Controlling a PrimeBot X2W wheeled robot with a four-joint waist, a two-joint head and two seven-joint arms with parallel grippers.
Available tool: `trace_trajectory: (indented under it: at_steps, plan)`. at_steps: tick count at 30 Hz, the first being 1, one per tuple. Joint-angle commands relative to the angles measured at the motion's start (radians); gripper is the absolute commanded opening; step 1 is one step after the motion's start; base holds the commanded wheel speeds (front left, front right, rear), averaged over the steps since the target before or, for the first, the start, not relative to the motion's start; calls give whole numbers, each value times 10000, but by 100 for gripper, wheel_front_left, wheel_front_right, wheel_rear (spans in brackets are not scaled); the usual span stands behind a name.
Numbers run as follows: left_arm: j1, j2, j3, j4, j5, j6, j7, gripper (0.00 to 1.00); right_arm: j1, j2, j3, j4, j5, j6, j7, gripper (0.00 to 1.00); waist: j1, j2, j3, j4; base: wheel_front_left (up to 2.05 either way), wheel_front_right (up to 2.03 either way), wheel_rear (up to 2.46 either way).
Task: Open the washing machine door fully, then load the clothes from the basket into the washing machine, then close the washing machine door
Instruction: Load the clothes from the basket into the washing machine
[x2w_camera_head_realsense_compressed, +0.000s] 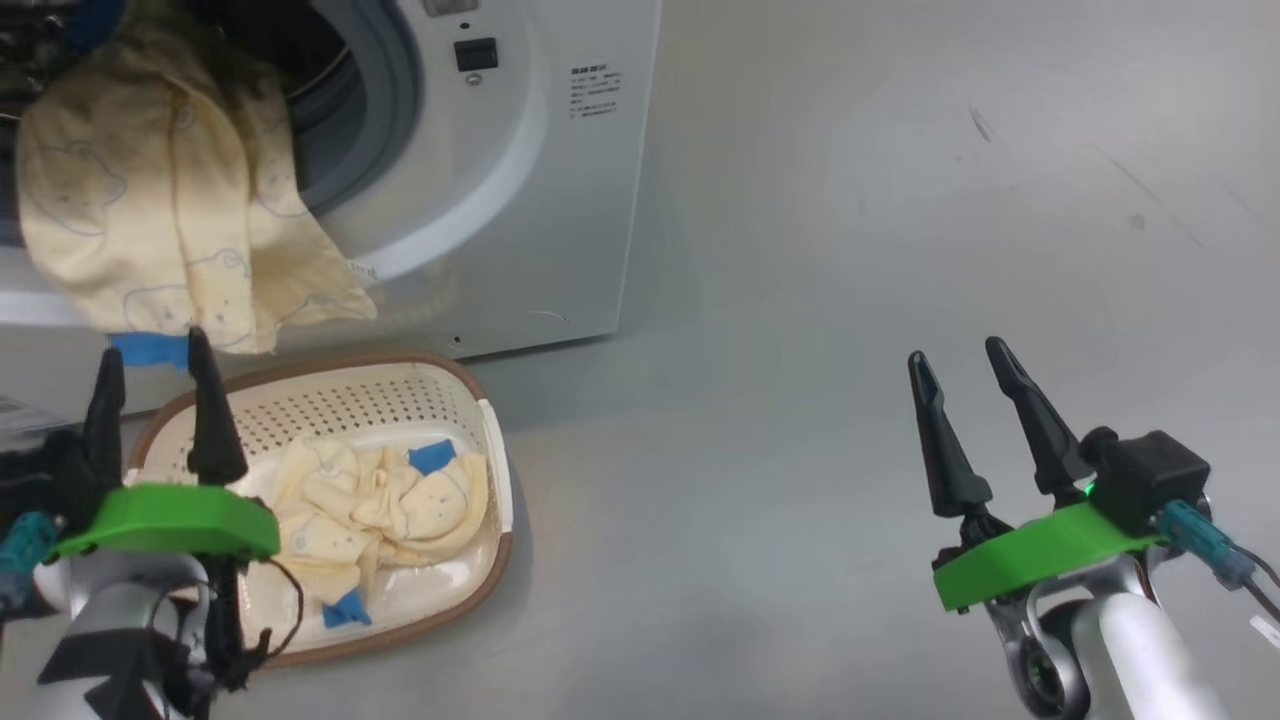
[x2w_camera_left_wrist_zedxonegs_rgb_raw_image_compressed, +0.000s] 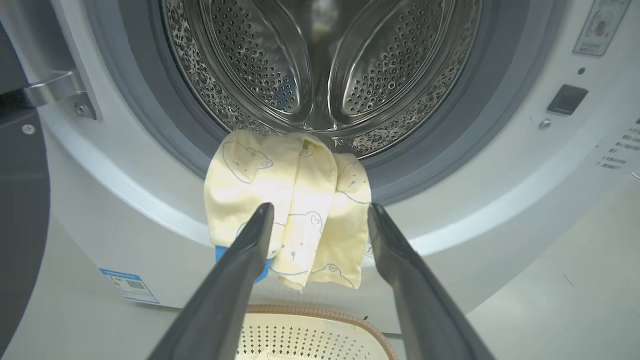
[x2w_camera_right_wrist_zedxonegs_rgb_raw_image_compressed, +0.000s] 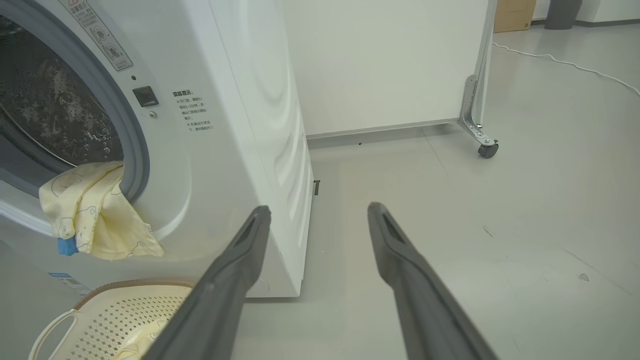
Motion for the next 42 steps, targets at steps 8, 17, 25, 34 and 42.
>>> trace_trajectory:
  at_steps: [8,17,25,34,42]
  plan:
    - [1151,-297,223,-639,529,662,-93,100,610,-85,-27,-904,-529,42,682,100,1,-1,-1426,905,0,0,0]
    - [2546,-702,7,-947,1022,653,-94,100,1302,-85,-260,-1409,-746,42,1230,100,1,-1,-2360,1394,0,0,0]
    - [3131,-896,-211,-1125,1189,687,-94,100,1624,-85,-268,-1630,-856,42,1472,100,1,-1,-2759,1730,0,0,0]
    - [3387,-984,-377,-1250,1248,680,-95,100,1853,-85,-279,-1745,-840,42,1576,100,1,-1,-3056,1941,0,0,0]
    - [3409,-968,-383,-1289,1250,675,-95,100,1907,-85,-254,-1807,-831,42,1623,100,1,-1,-3096,1926,0,0,0]
